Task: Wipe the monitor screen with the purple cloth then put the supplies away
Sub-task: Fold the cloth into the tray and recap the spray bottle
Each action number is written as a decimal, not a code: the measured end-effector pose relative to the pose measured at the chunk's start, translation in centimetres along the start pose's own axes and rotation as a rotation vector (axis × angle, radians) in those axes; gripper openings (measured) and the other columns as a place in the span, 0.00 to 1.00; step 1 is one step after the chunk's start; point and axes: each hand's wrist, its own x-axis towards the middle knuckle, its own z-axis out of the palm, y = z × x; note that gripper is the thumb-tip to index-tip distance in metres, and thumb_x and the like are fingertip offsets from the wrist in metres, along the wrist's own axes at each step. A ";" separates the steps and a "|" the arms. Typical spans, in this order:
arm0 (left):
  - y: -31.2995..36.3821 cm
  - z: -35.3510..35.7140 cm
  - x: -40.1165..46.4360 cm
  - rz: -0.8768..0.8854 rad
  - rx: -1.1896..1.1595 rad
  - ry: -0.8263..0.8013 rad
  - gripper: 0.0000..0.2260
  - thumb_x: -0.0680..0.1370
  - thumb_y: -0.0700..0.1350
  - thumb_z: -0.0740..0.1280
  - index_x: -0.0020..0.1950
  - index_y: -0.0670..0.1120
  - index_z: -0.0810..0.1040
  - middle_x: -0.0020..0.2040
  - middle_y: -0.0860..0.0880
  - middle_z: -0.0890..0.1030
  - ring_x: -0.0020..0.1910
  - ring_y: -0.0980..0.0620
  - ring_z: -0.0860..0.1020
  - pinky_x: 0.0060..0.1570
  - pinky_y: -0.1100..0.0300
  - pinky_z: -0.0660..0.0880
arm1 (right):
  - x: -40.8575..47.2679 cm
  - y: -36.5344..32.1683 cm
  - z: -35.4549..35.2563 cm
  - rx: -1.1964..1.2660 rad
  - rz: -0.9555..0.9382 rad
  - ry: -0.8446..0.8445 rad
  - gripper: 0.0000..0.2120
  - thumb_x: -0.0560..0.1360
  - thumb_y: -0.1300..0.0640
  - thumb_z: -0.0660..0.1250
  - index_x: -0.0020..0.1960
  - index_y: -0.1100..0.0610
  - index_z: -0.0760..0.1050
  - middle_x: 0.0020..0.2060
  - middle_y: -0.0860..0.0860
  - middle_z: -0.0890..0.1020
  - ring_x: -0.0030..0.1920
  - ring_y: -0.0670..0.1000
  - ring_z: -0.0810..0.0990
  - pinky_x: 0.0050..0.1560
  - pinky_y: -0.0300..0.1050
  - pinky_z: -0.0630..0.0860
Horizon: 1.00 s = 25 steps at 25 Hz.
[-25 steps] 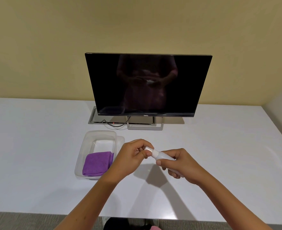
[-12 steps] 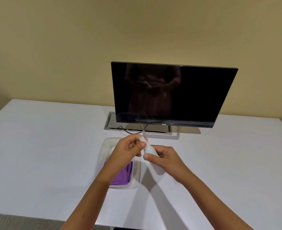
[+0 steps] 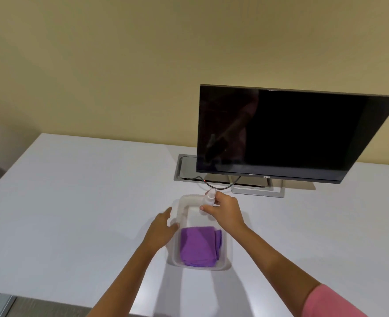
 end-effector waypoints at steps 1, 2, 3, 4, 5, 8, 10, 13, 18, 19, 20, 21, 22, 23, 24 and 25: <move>-0.8 -0.1 0.3 -0.054 -0.031 -0.089 0.29 0.78 0.47 0.65 0.76 0.48 0.57 0.72 0.44 0.67 0.67 0.43 0.70 0.64 0.50 0.70 | 0.6 0.3 1.1 -0.026 0.012 -0.013 0.14 0.67 0.57 0.76 0.52 0.57 0.80 0.41 0.48 0.82 0.42 0.47 0.80 0.40 0.31 0.72; -1.4 -0.1 0.4 -0.097 -0.109 -0.171 0.29 0.79 0.48 0.64 0.77 0.49 0.54 0.72 0.45 0.67 0.67 0.43 0.70 0.63 0.47 0.72 | 1.0 0.5 2.1 -0.044 0.018 -0.031 0.14 0.67 0.58 0.76 0.52 0.57 0.80 0.41 0.49 0.82 0.43 0.49 0.80 0.41 0.33 0.73; -1.7 -0.1 0.4 -0.130 -0.196 -0.235 0.29 0.79 0.49 0.63 0.77 0.50 0.54 0.72 0.45 0.67 0.66 0.43 0.71 0.60 0.46 0.74 | 1.4 0.7 3.0 -0.057 0.023 -0.051 0.14 0.67 0.60 0.75 0.53 0.58 0.80 0.42 0.50 0.82 0.44 0.50 0.80 0.42 0.35 0.74; -1.9 0.0 0.4 -0.143 -0.254 -0.273 0.27 0.80 0.49 0.62 0.77 0.51 0.55 0.71 0.46 0.69 0.65 0.43 0.72 0.57 0.47 0.76 | 1.7 0.9 3.7 -0.072 0.028 -0.069 0.15 0.67 0.61 0.75 0.53 0.58 0.80 0.43 0.51 0.82 0.45 0.51 0.80 0.44 0.38 0.74; -2.0 0.0 0.4 -0.139 -0.280 -0.288 0.25 0.80 0.49 0.61 0.76 0.51 0.58 0.69 0.46 0.71 0.64 0.44 0.73 0.55 0.48 0.78 | 2.1 1.0 4.5 -0.089 0.037 -0.082 0.15 0.68 0.62 0.75 0.54 0.58 0.79 0.44 0.51 0.82 0.46 0.52 0.80 0.46 0.40 0.74; -1.8 0.2 0.4 -0.113 -0.309 -0.290 0.19 0.81 0.46 0.58 0.72 0.53 0.65 0.63 0.49 0.75 0.58 0.48 0.76 0.43 0.56 0.81 | 2.7 1.3 5.9 -0.122 0.060 -0.108 0.17 0.68 0.64 0.74 0.56 0.58 0.79 0.46 0.53 0.83 0.48 0.53 0.80 0.50 0.43 0.74; -1.8 0.4 0.5 -0.105 -0.291 -0.288 0.18 0.82 0.45 0.57 0.72 0.53 0.66 0.61 0.50 0.74 0.55 0.50 0.75 0.38 0.60 0.80 | 2.6 1.5 6.6 -0.115 0.073 -0.108 0.15 0.68 0.64 0.74 0.54 0.58 0.79 0.44 0.51 0.83 0.48 0.52 0.80 0.49 0.41 0.74; -2.0 0.5 0.7 -0.097 -0.254 -0.293 0.17 0.82 0.46 0.56 0.72 0.54 0.64 0.64 0.50 0.73 0.57 0.50 0.73 0.42 0.56 0.80 | 2.3 1.6 7.0 -0.087 0.085 -0.089 0.13 0.69 0.63 0.74 0.53 0.57 0.79 0.44 0.50 0.83 0.48 0.50 0.80 0.51 0.40 0.75; -1.9 0.6 1.0 -0.088 -0.178 -0.302 0.18 0.82 0.47 0.56 0.72 0.54 0.63 0.67 0.49 0.72 0.64 0.45 0.72 0.51 0.51 0.79 | 2.3 1.4 6.9 -0.113 0.108 -0.107 0.15 0.70 0.62 0.73 0.56 0.57 0.78 0.48 0.51 0.83 0.50 0.51 0.80 0.55 0.45 0.76; -1.8 0.6 1.0 -0.086 -0.181 -0.294 0.17 0.82 0.47 0.56 0.72 0.54 0.63 0.67 0.49 0.72 0.64 0.46 0.72 0.52 0.51 0.78 | 2.2 1.3 6.8 -0.124 0.109 -0.111 0.16 0.70 0.62 0.73 0.57 0.57 0.78 0.49 0.52 0.83 0.51 0.52 0.80 0.55 0.44 0.75; -1.8 0.8 1.0 -0.076 -0.185 -0.280 0.17 0.82 0.48 0.56 0.71 0.54 0.64 0.67 0.49 0.72 0.63 0.47 0.73 0.54 0.52 0.77 | 2.1 1.2 6.7 -0.139 0.114 -0.121 0.18 0.70 0.62 0.73 0.58 0.57 0.77 0.51 0.53 0.83 0.52 0.53 0.79 0.56 0.44 0.75; -1.9 1.0 0.9 -0.065 -0.182 -0.263 0.17 0.82 0.49 0.56 0.71 0.54 0.64 0.67 0.49 0.72 0.63 0.48 0.73 0.55 0.53 0.76 | 1.9 1.2 6.6 -0.159 0.112 -0.129 0.19 0.70 0.62 0.74 0.60 0.57 0.76 0.53 0.53 0.82 0.54 0.54 0.79 0.57 0.44 0.74; -1.9 1.3 0.9 -0.052 -0.170 -0.234 0.17 0.82 0.49 0.55 0.71 0.53 0.64 0.68 0.49 0.72 0.63 0.48 0.73 0.58 0.53 0.74 | 1.8 1.1 6.4 -0.175 0.120 -0.139 0.21 0.70 0.62 0.73 0.62 0.58 0.75 0.55 0.54 0.81 0.56 0.55 0.79 0.59 0.45 0.74; -2.0 1.6 0.8 -0.041 -0.164 -0.199 0.17 0.82 0.50 0.55 0.72 0.52 0.64 0.69 0.49 0.72 0.64 0.47 0.73 0.62 0.52 0.73 | 1.6 1.2 6.2 -0.189 0.117 -0.136 0.22 0.71 0.63 0.73 0.63 0.58 0.74 0.57 0.54 0.81 0.57 0.55 0.78 0.60 0.45 0.73; -2.1 2.1 0.7 -0.038 -0.142 -0.151 0.19 0.82 0.50 0.55 0.73 0.51 0.62 0.70 0.48 0.71 0.66 0.46 0.72 0.65 0.50 0.71 | 1.2 1.1 5.7 -0.185 0.122 -0.131 0.22 0.71 0.64 0.72 0.64 0.59 0.74 0.59 0.55 0.80 0.59 0.55 0.78 0.62 0.46 0.73; -2.0 2.6 0.4 -0.028 -0.119 -0.090 0.21 0.82 0.50 0.55 0.74 0.49 0.60 0.71 0.47 0.69 0.68 0.45 0.70 0.67 0.49 0.69 | 0.8 1.3 5.1 -0.171 0.119 -0.109 0.22 0.72 0.65 0.71 0.65 0.60 0.73 0.59 0.55 0.80 0.60 0.55 0.77 0.62 0.46 0.73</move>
